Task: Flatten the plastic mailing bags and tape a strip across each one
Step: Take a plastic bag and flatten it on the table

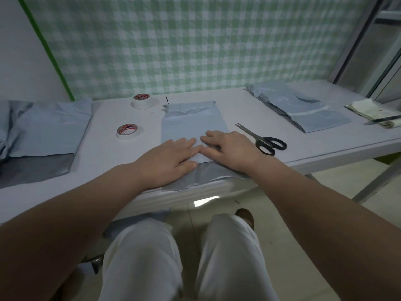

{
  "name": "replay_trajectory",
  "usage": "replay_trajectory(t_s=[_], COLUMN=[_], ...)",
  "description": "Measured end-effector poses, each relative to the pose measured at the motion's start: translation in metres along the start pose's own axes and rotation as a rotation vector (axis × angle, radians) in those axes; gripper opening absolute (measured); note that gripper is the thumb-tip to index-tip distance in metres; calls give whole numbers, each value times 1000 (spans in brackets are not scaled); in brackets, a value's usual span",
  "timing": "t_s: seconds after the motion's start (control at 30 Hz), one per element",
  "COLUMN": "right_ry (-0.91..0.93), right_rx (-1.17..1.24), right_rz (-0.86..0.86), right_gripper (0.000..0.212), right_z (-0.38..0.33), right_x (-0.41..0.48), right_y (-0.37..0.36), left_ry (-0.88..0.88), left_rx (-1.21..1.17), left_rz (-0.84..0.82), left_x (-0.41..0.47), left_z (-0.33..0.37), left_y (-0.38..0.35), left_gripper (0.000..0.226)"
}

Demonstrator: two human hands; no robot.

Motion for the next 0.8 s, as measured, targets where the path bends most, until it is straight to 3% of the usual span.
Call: replay_trajectory(t_s=[0.13,0.33,0.47,0.57,0.8], right_ry=[-5,101,148,168,253], right_rx=[-5,-58,-42,-90,-145], right_rz=[-108,-54,-1,-5,14], right_gripper=[60,63,67,81,89], right_z=[-4,-19,-24,-24,-25], right_x=[-13,-32,-46,-52,-58], right_y=[-3,1,1,-2,-9], left_ry=[-57,-75,-84,-92,-108], left_rx=[-14,-1,80,102,76], left_rz=[14,15,-1,7,157], left_x=[-19,-32,-35,-36,-43], left_z=[12,21,24,25,30], left_y=[0,-5,-7,-7,2], left_gripper=[56,62,92,98,81])
Point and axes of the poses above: each hand's wrist, its own x-axis towards the middle knuckle, its own y-axis out of the back of the hand, z = x × y, the point moved 7 cm from there along x, towards the middle knuckle, and after that the axes turned 10 degrees about x, right-handed, at the moved point
